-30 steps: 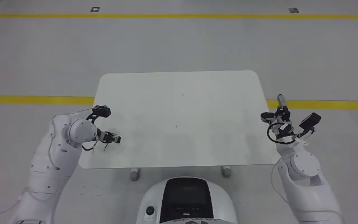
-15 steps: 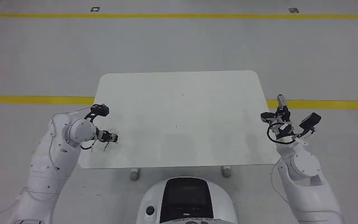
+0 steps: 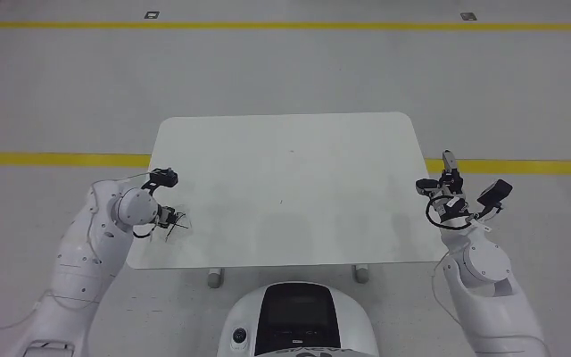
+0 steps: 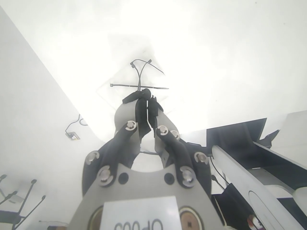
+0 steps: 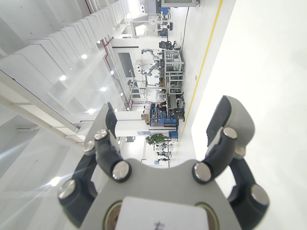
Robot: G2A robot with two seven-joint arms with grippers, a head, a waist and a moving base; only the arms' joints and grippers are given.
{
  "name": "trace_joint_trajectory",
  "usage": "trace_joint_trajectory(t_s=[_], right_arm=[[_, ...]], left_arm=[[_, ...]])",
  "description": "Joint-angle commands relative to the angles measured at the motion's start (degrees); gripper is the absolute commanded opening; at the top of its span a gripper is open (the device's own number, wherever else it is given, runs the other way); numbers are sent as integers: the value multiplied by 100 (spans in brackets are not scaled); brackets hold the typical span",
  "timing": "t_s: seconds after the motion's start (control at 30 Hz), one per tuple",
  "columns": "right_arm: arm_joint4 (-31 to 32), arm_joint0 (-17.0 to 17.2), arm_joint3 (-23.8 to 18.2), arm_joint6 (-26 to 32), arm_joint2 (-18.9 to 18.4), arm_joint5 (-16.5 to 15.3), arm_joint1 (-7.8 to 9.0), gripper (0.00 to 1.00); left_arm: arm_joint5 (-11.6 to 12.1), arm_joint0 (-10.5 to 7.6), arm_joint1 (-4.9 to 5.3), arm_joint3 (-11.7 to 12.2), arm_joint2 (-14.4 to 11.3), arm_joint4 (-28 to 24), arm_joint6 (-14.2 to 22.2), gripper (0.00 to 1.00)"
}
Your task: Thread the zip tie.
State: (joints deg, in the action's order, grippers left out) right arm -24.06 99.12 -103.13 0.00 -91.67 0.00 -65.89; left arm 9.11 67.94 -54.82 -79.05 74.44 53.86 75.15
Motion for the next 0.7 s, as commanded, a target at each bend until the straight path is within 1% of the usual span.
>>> trace_joint_trajectory(t_s=[0.0,0.13,0.17,0.23,0.4,0.67], right_arm=[[0,0,0,0,0,0,0,100],[0,0,0,0,0,0,0,100],[0,0,0,0,0,0,0,100],[0,0,0,0,0,0,0,100],[0,0,0,0,0,0,0,100],[0,0,0,0,0,0,0,100]], left_arm=[[-14,-55,-6,82,-66,2,-18,7],[-35,-170,-26,282,-241,31,-52,15],[-41,-214,-35,354,-296,25,-81,15],[-38,-282,-49,484,-382,14,-107,19],[-51,-482,-91,833,-603,-20,-207,23],[-57,-735,-143,1254,-872,-70,-370,22]])
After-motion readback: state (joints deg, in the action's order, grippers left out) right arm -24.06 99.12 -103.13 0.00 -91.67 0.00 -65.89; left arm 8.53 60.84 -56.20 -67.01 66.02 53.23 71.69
